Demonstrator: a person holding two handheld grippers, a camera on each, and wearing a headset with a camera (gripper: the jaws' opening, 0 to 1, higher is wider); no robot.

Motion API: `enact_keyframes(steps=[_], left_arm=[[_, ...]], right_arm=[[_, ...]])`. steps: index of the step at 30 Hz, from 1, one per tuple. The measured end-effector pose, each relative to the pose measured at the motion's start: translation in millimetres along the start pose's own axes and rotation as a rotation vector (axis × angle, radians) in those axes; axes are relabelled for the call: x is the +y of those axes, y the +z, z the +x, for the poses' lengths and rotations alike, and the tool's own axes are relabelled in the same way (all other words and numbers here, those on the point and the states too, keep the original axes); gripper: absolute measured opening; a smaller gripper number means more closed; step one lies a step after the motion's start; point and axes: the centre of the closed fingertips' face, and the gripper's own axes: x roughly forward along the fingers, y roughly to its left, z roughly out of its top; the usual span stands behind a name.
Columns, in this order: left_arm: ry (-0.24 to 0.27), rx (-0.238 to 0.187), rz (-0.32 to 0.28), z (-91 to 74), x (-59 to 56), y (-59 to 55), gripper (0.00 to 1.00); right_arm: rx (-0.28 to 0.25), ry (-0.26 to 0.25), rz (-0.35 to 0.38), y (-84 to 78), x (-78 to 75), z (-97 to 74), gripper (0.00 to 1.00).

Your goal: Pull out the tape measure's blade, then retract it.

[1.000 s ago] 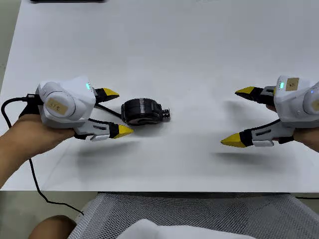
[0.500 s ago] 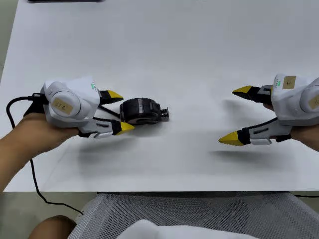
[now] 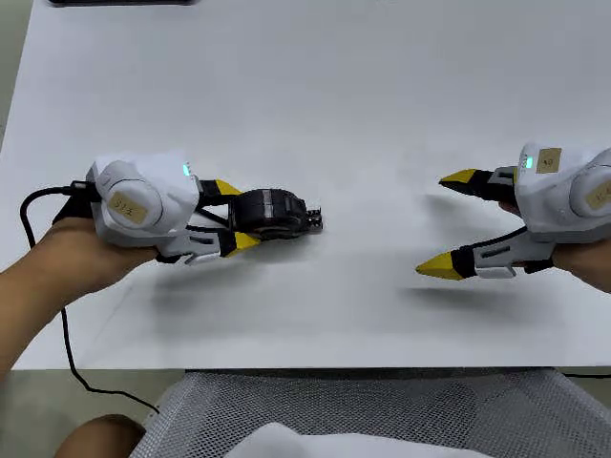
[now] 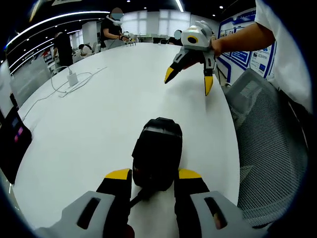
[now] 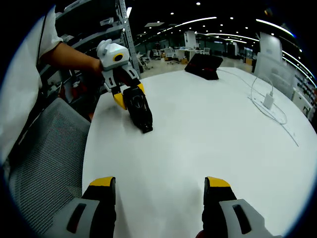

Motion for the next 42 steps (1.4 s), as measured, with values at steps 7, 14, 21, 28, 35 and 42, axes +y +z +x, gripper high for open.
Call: enact_keyframes(steps=[7,14,21,28,35,42], left_arm=[[-0.002,0.005,0.024,1.4,-0.9,0.2,0.27],[0.000,0.011,0.044,1.6,-0.6,-0.4,0.27],[0.001,0.018,0.080,1.9,0.2,-1.0,0.26],[-0.010,0.026,0.111,2.2,0.0,-1.1,0.26],[-0.022,0.025,0.109,2.4,0.8,-0.5,0.25],[-0.027,0.018,0.085,2.2,1.1,-0.8,0.25]], right_arm=[[-0.002,0.006,-0.004,0.2,0.9,1.0,0.69],[-0.004,0.007,-0.007,1.0,0.9,1.7,0.67],[-0.005,0.009,-0.013,2.3,1.3,2.9,0.65],[-0.011,0.015,-0.024,4.5,1.8,3.1,0.63],[-0.012,0.022,-0.026,5.8,2.6,4.5,0.60],[-0.022,0.035,-0.035,10.0,2.6,11.8,0.57]])
